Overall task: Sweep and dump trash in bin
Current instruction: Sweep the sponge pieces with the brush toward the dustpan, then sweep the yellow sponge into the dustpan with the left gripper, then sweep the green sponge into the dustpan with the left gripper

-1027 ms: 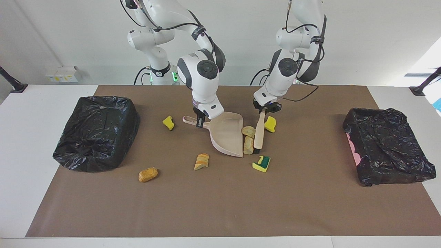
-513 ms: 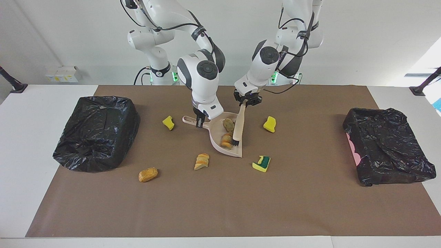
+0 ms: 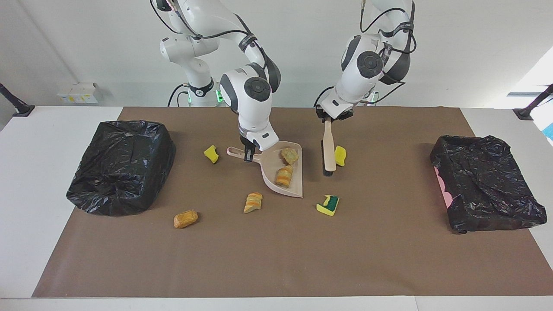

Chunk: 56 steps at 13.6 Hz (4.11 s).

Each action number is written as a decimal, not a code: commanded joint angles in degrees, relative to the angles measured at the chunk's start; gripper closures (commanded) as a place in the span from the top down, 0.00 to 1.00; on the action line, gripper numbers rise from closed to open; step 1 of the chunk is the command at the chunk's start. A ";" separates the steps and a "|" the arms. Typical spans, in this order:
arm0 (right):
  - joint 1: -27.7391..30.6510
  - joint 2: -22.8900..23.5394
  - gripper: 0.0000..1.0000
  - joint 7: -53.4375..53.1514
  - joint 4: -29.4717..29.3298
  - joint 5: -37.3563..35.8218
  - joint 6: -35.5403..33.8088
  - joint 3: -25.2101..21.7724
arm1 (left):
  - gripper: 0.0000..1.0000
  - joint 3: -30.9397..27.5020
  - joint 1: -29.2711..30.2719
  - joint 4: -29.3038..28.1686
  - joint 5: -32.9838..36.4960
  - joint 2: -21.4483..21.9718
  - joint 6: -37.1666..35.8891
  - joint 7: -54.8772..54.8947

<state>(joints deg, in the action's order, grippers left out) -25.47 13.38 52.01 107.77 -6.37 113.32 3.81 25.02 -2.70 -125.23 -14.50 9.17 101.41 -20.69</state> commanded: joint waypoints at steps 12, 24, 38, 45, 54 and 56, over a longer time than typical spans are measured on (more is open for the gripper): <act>0.51 -0.28 0.00 6.96 0.69 -2.42 1.11 0.41 | 0.00 0.20 -6.18 -14.97 1.67 -2.20 26.70 -23.78; 0.51 0.16 0.00 4.68 0.69 -2.42 2.34 0.41 | 0.00 10.04 -8.38 -2.23 1.05 -12.42 32.28 -14.20; 0.25 -0.02 0.00 0.65 0.42 -2.42 0.59 0.33 | 0.00 -10.24 -7.41 12.28 19.57 -18.22 18.03 22.83; -1.07 -0.72 0.00 -8.06 0.60 -2.51 -2.41 0.33 | 0.00 -11.31 -3.81 14.76 27.95 -22.36 18.65 40.99; -0.99 -0.72 0.00 -7.98 0.77 -2.51 -2.58 0.32 | 0.00 -8.95 -5.65 9.30 26.55 -19.02 12.87 44.07; -0.81 -0.81 0.00 -7.02 0.77 -2.51 -3.20 0.32 | 0.00 -6.32 -5.65 9.22 23.57 -17.88 7.34 41.71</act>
<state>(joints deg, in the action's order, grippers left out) -26.59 13.30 45.85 107.92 -7.84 111.23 3.98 17.38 -7.35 -114.21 11.24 -11.40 113.26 22.65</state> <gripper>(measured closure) 0.692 0.740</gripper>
